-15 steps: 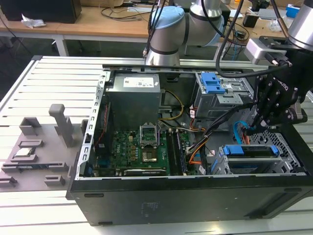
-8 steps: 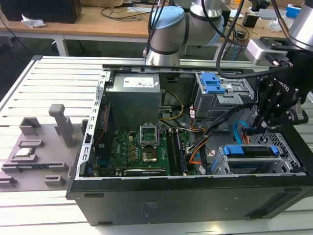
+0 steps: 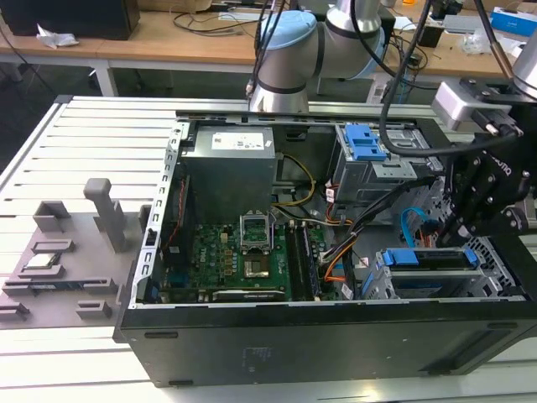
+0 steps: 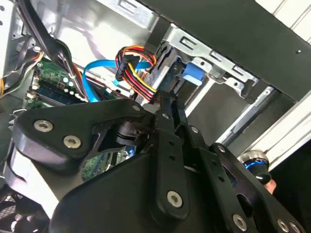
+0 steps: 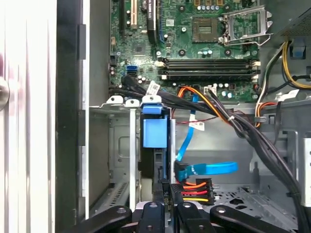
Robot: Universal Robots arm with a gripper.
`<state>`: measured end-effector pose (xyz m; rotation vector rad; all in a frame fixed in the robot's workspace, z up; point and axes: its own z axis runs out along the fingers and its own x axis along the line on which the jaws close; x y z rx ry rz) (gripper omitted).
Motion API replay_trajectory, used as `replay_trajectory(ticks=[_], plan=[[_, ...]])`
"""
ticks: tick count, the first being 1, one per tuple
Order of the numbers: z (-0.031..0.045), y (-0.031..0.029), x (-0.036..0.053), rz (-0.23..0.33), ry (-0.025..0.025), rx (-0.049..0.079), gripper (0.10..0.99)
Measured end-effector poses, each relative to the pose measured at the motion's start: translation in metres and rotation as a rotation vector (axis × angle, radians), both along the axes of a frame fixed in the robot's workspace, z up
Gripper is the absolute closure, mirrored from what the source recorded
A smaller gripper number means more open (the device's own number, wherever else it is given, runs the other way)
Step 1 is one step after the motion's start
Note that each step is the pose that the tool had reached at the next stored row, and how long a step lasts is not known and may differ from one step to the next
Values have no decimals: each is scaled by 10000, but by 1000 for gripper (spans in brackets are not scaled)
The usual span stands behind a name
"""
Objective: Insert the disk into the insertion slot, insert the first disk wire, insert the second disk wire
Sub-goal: 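Insert the first disk wire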
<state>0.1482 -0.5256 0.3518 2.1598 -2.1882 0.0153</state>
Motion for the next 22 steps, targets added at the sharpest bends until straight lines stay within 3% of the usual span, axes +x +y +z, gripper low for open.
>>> replay_trajectory(ticks=[5,22], plan=[[-48,-6,77,-55,12,56,918],[-131,-7,72,-95,13,55,918]])
